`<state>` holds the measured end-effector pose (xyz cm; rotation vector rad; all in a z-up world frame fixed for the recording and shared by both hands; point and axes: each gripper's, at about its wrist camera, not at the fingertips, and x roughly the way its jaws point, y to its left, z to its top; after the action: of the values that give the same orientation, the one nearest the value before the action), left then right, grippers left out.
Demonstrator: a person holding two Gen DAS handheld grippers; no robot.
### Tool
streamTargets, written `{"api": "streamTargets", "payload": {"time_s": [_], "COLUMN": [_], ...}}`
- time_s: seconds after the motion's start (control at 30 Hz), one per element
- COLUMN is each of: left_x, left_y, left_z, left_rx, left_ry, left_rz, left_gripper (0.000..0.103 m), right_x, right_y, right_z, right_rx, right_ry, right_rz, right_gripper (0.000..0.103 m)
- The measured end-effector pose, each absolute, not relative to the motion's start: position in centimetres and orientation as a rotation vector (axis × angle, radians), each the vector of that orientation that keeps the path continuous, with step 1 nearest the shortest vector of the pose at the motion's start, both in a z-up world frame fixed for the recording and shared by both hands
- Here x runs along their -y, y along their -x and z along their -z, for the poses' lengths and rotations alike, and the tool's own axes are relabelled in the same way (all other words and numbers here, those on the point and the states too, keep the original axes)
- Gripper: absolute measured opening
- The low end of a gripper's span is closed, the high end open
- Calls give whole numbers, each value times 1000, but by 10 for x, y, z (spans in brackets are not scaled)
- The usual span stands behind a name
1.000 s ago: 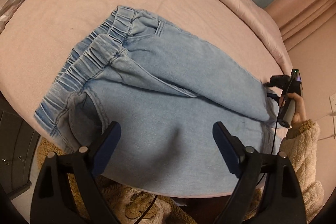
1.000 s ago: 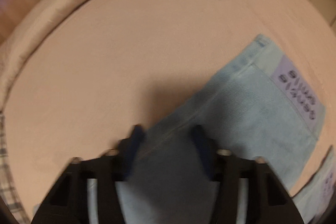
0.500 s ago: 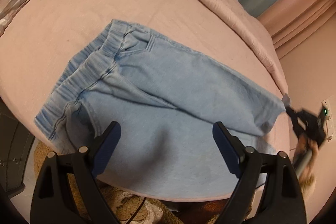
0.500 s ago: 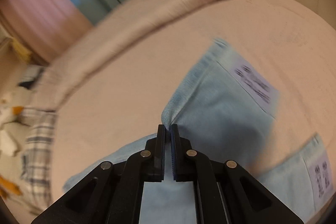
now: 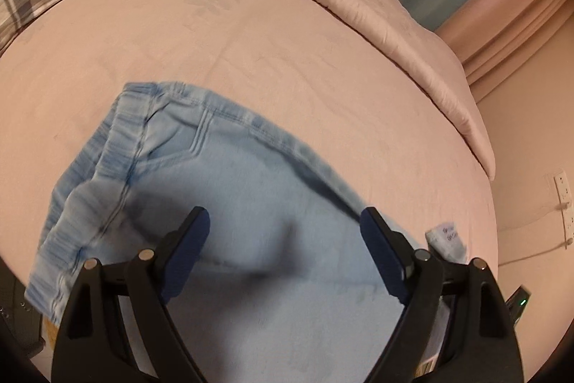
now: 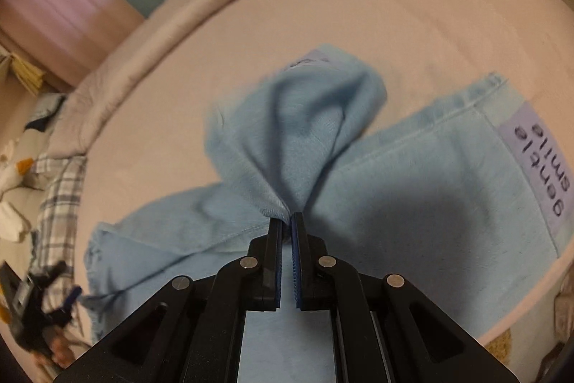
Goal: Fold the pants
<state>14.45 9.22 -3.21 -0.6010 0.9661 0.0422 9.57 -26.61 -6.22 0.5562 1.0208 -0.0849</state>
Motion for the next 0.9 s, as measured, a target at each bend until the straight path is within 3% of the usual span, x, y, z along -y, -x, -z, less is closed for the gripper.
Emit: {"api": "streamTargets", "payload": {"time_s": [0.17,0.43,0.57,0.67,0.8,0.9], "left_x": [-96,-85,-78,-73,-67,-66], "left_y": [-169,-195,-206,-215,-221,-219], "left_z": [37,52,58,64,73,77], "left_rx": [-991,-1051,-1074,-1090,-1114,-1101], "left_ry": [649,681,694,669,637,625], "left_rz": [-39,-22,-6,-26,-18,-2], "left_gripper": [85,71,69,59,30,21], "right_x": [269,281,281,281,280,282], "right_y": [-93,-65,-62,-60,-58,-57], "right_z": [79,80,82,81,82,84], "right_rx": [-1054,-1042,-1036,-1031,-1025,-1021], "right_ry": [-595,-603,-604,-604,-611,-625], "right_rz": [97,83,81,78,73,68], "right_gripper": [5,5,5,5,5,5]}}
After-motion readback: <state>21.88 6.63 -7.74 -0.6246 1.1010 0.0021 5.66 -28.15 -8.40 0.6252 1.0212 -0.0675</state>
